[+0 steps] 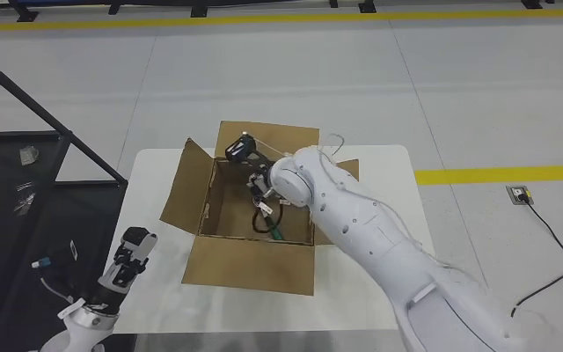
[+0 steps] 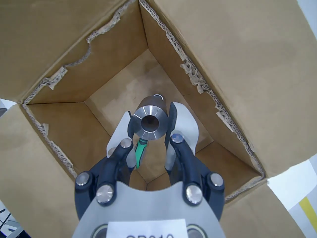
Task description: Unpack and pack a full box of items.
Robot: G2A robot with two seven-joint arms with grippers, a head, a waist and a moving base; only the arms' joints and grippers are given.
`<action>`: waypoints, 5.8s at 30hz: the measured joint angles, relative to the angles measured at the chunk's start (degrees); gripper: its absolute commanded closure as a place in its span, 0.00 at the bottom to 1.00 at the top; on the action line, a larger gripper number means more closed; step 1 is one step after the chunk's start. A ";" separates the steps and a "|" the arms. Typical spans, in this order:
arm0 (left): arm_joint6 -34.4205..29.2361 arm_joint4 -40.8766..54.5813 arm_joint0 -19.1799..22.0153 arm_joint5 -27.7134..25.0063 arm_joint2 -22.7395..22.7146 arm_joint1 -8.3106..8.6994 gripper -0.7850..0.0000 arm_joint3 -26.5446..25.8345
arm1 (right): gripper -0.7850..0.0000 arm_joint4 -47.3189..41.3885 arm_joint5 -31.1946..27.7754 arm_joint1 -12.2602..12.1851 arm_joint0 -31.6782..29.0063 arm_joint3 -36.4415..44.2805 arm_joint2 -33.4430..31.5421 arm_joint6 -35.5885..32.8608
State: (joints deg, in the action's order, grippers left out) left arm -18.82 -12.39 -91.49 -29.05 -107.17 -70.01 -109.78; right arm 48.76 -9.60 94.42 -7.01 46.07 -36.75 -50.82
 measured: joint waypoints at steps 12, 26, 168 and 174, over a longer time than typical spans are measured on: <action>2.11 1.13 0.33 0.81 0.49 0.07 0.00 0.48 | 1.00 23.98 6.59 -12.88 -32.70 59.99 -25.36 -23.64; 2.09 1.11 0.33 0.80 0.48 0.07 0.00 0.48 | 1.00 26.59 7.42 -15.98 -41.60 53.72 -49.70 -23.12; -55.38 34.10 4.32 3.01 7.53 8.17 1.00 21.44 | 0.01 -3.42 10.98 12.17 -3.70 -23.64 3.87 -1.22; -57.85 34.48 4.29 2.35 8.74 8.59 1.00 21.85 | 0.20 -2.85 12.97 13.55 -3.48 -25.85 4.22 -1.12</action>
State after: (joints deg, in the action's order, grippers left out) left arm -76.67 22.09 -87.21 -26.70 -98.43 -61.43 -87.92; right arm 45.91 3.37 107.97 -10.49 20.23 -32.54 -51.93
